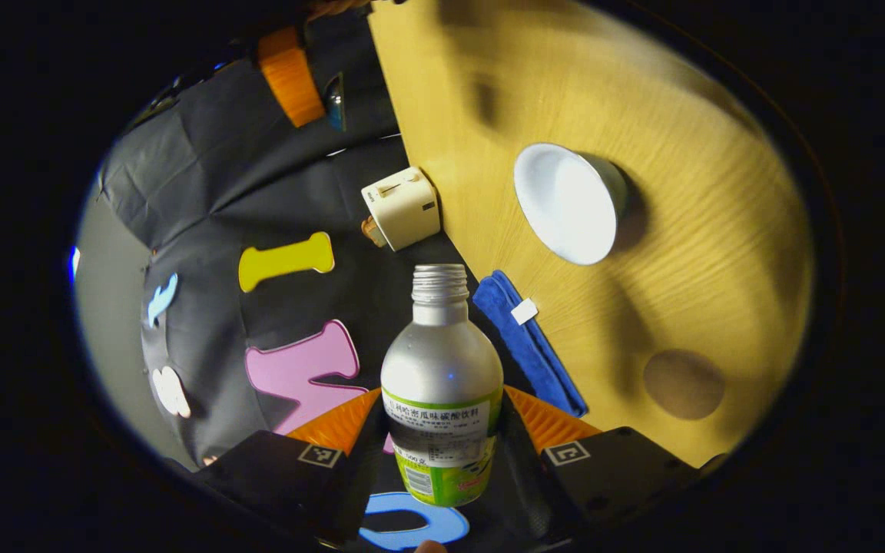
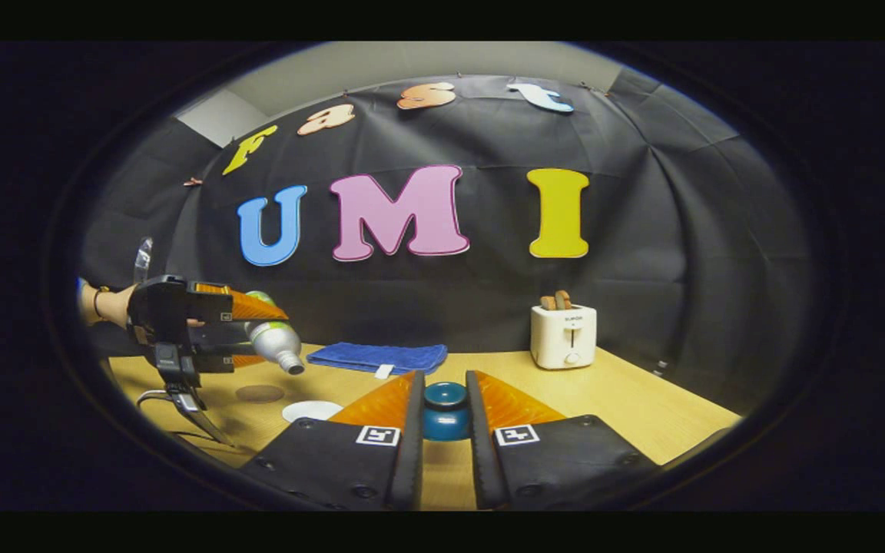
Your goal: Open the teacup lid with one hand, grasp the water bottle and pour water into the teacup with the other hand; after pouring, place the water bottle on the coaster and then close the teacup lid.
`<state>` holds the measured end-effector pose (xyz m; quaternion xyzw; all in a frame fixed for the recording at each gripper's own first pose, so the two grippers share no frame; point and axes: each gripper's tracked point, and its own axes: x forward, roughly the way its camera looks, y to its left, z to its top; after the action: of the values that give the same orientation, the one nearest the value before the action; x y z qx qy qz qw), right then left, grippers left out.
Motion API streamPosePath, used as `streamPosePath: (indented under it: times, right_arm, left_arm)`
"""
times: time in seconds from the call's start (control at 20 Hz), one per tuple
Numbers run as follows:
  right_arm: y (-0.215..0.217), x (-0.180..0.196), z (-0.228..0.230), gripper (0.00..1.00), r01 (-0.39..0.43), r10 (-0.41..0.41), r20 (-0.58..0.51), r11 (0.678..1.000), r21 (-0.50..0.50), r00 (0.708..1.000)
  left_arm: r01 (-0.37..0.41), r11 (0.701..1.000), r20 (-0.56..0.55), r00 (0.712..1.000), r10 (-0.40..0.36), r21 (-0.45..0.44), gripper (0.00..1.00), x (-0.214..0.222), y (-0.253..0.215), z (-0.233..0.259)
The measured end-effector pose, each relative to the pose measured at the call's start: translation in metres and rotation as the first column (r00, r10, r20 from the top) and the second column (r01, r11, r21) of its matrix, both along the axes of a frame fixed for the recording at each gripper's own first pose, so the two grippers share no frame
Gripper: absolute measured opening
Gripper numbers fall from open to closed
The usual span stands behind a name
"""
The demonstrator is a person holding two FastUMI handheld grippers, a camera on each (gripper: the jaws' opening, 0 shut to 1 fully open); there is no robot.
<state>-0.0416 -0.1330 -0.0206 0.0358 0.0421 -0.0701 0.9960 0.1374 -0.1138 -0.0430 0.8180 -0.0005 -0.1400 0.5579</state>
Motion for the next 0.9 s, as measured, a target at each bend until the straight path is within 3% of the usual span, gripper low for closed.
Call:
streamPosePath:
  times: [0.1,0.15,0.2,0.3,0.35,0.45,0.5,0.55,0.6,0.75,0.8,0.85,0.9]
  right_arm:
    - [0.0,-0.001,0.0,0.3,0.004,-0.004,-0.001,1.0,0.0,1.0]
    - [0.001,-0.002,0.001,0.3,0.004,-0.004,0.0,1.0,0.0,1.0]
    - [0.0,-0.002,0.001,0.3,0.003,-0.003,0.001,1.0,0.0,1.0]
    - [-0.001,-0.002,0.001,0.3,0.002,-0.002,0.002,1.0,-0.009,1.0]
    - [-0.002,-0.002,0.002,0.26,0.004,-0.004,0.003,1.0,-0.016,1.0]
    - [0.0,-0.002,0.003,0.3,0.003,-0.003,0.002,1.0,-0.016,1.0]
    - [0.0,-0.002,0.002,0.26,0.001,-0.001,0.0,1.0,-0.015,1.0]
    - [0.001,-0.001,0.001,0.3,-0.001,0.001,-0.003,1.0,-0.016,1.0]
    - [0.0,-0.001,0.0,0.26,-0.003,0.003,-0.005,1.0,-0.018,1.0]
    - [0.001,-0.001,0.0,0.3,-0.008,0.008,-0.007,1.0,-0.02,1.0]
    - [0.001,-0.001,0.0,0.3,-0.008,0.008,-0.006,1.0,-0.019,1.0]
    - [0.001,0.0,0.0,0.3,-0.008,0.008,-0.006,1.0,-0.018,1.0]
    - [0.001,0.0,-0.001,0.26,-0.008,0.008,-0.007,1.0,-0.017,1.0]
  left_arm:
    - [-0.038,0.986,-0.039,0.999,0.032,-0.161,0.8,-0.004,0.001,-0.007]
    - [-0.075,0.963,-0.073,0.996,0.058,-0.258,0.81,-0.006,0.001,-0.013]
    - [-0.114,0.926,-0.113,0.991,0.078,-0.359,0.8,-0.006,0.0,-0.018]
    - [-0.178,0.815,-0.182,0.979,0.091,-0.552,0.81,-0.008,-0.008,-0.024]
    - [-0.201,0.749,-0.21,0.974,0.084,-0.631,0.8,-0.009,-0.012,-0.026]
    - [-0.236,0.615,-0.245,0.967,0.071,-0.752,0.8,-0.018,-0.012,-0.022]
    - [-0.248,0.543,-0.257,0.965,0.062,-0.802,0.8,-0.023,-0.01,-0.017]
    - [-0.252,0.458,-0.258,0.965,0.05,-0.852,0.8,-0.026,-0.008,-0.01]
    - [-0.254,0.362,-0.262,0.965,0.028,-0.897,0.8,-0.026,-0.01,-0.004]
    - [-0.273,0.043,-0.275,0.961,-0.041,-0.961,0.8,-0.026,-0.001,0.017]
    - [-0.263,-0.039,-0.262,0.964,-0.039,-0.964,0.8,-0.024,0.01,0.026]
    - [-0.246,-0.099,-0.245,0.969,-0.02,-0.964,0.8,-0.02,0.025,0.032]
    - [-0.227,-0.141,-0.23,0.973,0.009,-0.964,0.8,-0.018,0.042,0.035]
